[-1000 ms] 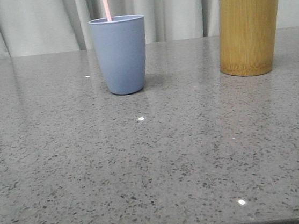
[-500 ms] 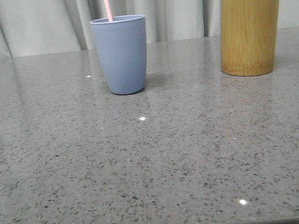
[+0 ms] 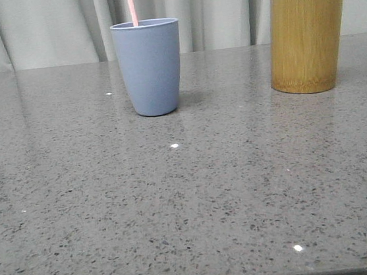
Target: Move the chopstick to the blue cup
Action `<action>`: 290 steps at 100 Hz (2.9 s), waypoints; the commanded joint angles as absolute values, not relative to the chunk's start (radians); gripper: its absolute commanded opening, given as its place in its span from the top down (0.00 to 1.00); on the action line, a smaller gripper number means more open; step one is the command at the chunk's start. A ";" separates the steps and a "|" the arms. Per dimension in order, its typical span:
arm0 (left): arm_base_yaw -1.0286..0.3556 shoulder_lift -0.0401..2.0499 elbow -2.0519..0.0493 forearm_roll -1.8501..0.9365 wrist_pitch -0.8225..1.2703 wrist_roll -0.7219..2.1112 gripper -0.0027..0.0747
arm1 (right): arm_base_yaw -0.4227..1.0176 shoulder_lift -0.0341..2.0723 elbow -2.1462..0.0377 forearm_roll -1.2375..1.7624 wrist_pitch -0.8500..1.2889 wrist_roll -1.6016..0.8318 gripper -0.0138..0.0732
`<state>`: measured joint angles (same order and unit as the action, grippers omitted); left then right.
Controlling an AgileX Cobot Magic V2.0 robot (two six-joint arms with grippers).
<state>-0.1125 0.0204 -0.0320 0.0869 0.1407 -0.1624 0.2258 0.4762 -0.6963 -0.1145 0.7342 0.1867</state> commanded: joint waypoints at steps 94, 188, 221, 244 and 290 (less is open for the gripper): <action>-0.060 -0.039 0.011 0.121 -0.024 -0.162 0.99 | 0.221 0.477 -0.717 -0.132 0.667 0.179 0.92; -0.060 -0.039 0.011 0.121 -0.024 -0.162 0.99 | 0.218 0.303 -0.432 -0.174 0.263 0.160 0.92; -0.060 -0.039 0.011 0.121 -0.024 -0.162 0.99 | 0.218 0.065 -0.107 -0.173 -0.015 0.157 0.92; -0.060 -0.039 0.011 0.121 -0.024 -0.162 0.99 | 0.136 -0.031 -0.051 -0.129 -0.016 0.157 0.92; -0.060 -0.039 0.011 0.121 -0.024 -0.162 0.99 | 0.047 -0.031 0.027 -0.080 -0.093 0.157 0.92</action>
